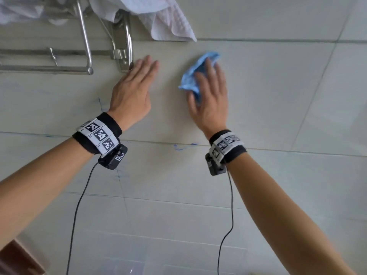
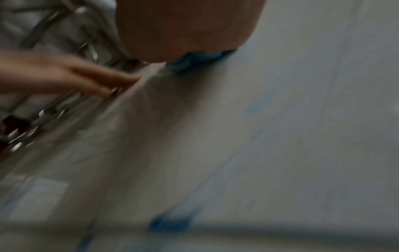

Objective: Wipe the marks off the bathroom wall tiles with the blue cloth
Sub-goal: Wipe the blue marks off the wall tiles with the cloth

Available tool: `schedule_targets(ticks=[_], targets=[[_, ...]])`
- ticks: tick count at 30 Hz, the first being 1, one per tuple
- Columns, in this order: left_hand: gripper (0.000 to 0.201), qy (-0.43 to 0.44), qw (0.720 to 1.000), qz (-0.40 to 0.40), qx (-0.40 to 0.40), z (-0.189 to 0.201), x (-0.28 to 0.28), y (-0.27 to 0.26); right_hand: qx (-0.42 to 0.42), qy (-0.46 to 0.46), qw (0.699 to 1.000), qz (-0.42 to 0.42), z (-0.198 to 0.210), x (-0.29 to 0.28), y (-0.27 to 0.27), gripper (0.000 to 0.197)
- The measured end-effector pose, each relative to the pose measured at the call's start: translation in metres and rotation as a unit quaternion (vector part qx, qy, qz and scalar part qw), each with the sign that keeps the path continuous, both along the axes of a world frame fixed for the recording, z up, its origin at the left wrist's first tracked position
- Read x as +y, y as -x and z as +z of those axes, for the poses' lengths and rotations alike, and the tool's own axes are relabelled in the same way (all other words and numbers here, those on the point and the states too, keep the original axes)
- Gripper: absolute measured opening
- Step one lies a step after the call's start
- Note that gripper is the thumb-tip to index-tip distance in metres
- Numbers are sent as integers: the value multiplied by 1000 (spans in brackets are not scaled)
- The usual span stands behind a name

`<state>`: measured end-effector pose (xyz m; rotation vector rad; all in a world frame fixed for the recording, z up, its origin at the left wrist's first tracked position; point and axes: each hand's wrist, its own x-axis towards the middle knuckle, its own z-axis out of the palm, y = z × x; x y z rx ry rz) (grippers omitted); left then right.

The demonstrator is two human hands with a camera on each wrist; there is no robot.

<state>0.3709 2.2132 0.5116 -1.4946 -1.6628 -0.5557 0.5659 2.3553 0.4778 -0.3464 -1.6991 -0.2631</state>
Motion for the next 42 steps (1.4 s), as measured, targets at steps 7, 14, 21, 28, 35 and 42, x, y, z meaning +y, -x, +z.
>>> schedule_targets(ticks=[7, 14, 21, 28, 35, 42], targets=[[80, 59, 998, 33, 10, 6, -9, 8, -150, -117, 982, 22, -76, -24, 59, 36], [81, 102, 994, 25, -20, 17, -24, 6, -56, -113, 989, -83, -32, 11, -10, 40], [78, 78, 997, 18, -19, 8, -18, 0, 161, 63, 981, -86, 31, 31, -60, 36], [77, 68, 997, 8, -28, 4, -16, -7, -185, -88, 978, -45, -59, -28, 25, 48], [81, 97, 994, 16, -43, 11, -23, -5, -1, 4, 991, -131, -7, 21, -74, 58], [79, 105, 994, 36, -20, 3, -16, -13, 107, 38, 986, -124, -19, 48, -112, 42]])
